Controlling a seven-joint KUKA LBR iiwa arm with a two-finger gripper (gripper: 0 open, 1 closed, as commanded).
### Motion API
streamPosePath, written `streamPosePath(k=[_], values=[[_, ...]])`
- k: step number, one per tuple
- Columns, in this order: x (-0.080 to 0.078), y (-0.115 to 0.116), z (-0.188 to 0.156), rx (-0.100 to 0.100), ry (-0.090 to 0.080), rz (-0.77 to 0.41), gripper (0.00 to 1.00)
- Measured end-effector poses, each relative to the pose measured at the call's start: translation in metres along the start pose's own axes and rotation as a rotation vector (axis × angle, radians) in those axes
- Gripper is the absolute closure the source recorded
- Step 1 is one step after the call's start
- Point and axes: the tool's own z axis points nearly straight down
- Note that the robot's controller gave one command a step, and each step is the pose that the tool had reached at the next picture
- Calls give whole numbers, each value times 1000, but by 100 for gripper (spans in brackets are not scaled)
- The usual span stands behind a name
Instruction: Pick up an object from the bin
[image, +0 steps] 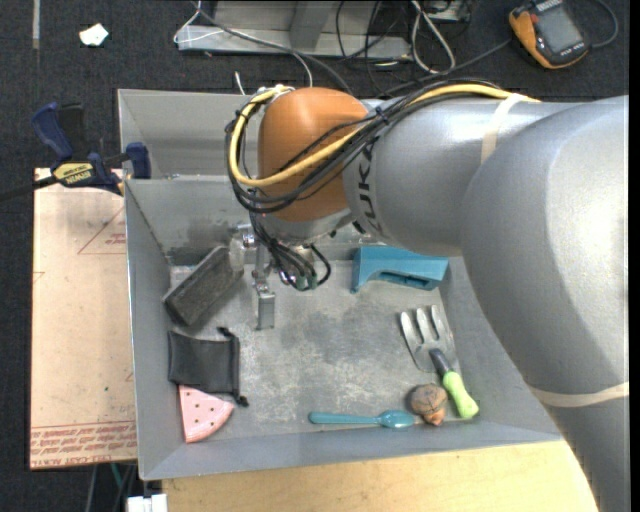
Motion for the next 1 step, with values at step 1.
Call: streamPosePath(k=[1], values=[[-11,61,39,0,2,-26,0]])
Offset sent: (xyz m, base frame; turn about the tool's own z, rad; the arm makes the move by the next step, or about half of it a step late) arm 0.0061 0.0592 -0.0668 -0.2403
